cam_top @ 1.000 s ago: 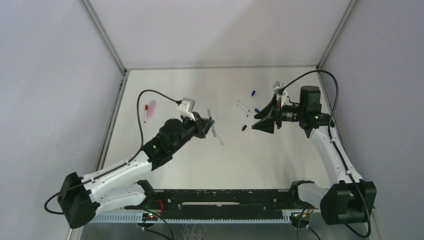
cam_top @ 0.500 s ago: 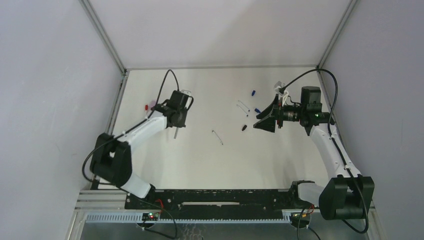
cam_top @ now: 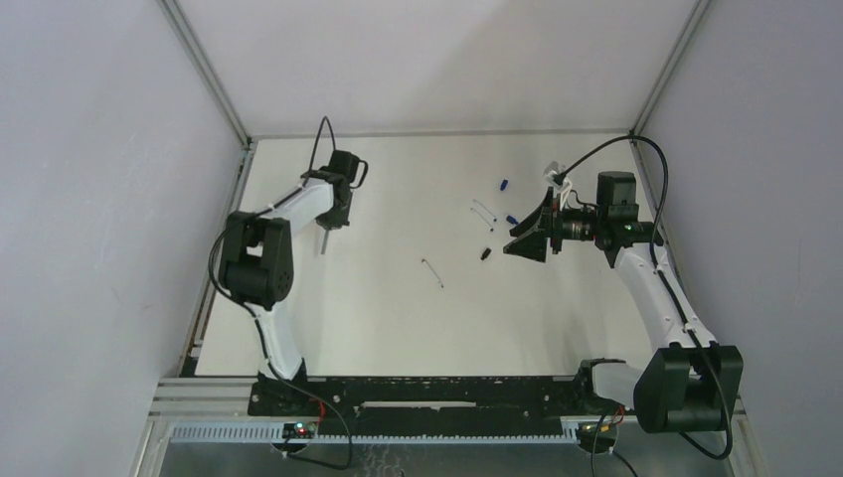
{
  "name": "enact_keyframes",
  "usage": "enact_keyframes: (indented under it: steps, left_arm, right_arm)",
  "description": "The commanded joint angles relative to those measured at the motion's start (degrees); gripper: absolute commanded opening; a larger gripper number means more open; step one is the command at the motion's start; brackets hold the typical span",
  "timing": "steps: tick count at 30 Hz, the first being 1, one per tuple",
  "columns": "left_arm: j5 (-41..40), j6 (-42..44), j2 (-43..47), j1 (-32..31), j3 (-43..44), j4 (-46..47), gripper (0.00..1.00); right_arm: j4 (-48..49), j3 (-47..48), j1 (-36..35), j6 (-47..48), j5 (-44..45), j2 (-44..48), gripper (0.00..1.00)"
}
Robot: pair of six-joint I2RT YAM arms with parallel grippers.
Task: Insert the pens into the pen caps
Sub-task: Place the pen at the center of the board, then pick up the pen from the center of the board.
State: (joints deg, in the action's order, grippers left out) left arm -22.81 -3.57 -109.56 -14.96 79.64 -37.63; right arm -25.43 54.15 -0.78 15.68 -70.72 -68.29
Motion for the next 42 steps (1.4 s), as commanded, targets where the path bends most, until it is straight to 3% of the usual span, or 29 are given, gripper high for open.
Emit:
enact_keyframes:
  steps: [1, 5, 13, 22, 29, 35, 42]
  left_arm:
    - [-3.25, 3.05, -4.37, 1.97, 7.54, -3.97, 0.00]
    - [-4.29, 5.27, -8.57, 3.47, 12.16, -5.85, 0.01]
    - [-4.46, 7.28, -12.38, 5.41, 18.37, -9.48, 0.14]
    - [-3.40, 7.74, -12.73, 6.00, 18.80, -11.05, 0.27]
    - [-1.81, 6.33, -9.43, 6.00, 18.01, -11.90, 0.27]
    - [7.93, 4.01, 1.03, 6.00, 11.82, -9.22, 0.25]
    - [29.79, -2.52, 20.63, 3.84, -8.62, 6.40, 0.30]
  right_arm:
    - [1.85, 0.08, 0.25, -0.42, -0.24, -0.17, 0.72]
    - [2.04, 0.16, 0.25, -0.65, -0.39, -0.09, 0.72]
    - [2.14, 0.15, 0.25, -0.93, -0.56, 0.42, 0.72]
    - [2.31, 0.13, 0.38, -1.35, -1.17, 1.38, 0.72]
    - [2.24, 0.10, 2.43, -1.56, -1.66, 2.13, 0.72]
    - [1.71, 0.08, 2.66, -0.75, -1.70, 2.67, 0.72]
    - [-0.39, 0.03, 3.44, 2.88, -1.73, 3.99, 0.72]
